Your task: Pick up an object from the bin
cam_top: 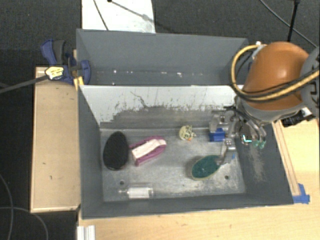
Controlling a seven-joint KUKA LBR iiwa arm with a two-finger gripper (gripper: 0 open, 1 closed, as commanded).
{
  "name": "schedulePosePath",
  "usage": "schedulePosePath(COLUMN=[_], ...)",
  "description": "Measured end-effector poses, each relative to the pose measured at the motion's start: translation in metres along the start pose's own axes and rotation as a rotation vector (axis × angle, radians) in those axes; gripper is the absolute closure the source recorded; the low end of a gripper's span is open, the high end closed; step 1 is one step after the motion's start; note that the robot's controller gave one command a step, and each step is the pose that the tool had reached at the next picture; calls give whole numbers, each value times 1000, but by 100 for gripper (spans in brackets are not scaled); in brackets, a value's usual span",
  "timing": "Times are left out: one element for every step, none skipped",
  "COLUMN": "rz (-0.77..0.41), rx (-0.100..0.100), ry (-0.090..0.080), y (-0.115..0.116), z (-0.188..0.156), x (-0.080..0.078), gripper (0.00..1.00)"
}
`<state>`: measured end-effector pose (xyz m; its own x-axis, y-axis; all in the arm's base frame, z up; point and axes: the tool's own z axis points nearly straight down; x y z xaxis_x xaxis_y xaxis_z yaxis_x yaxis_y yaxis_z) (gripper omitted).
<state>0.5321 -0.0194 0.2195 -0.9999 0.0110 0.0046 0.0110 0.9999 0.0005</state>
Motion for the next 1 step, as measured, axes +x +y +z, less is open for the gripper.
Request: schedulePosePath(rz=[-50], rx=[2], ry=[1], y=[-64], z=[84], x=[17], gripper=[0])
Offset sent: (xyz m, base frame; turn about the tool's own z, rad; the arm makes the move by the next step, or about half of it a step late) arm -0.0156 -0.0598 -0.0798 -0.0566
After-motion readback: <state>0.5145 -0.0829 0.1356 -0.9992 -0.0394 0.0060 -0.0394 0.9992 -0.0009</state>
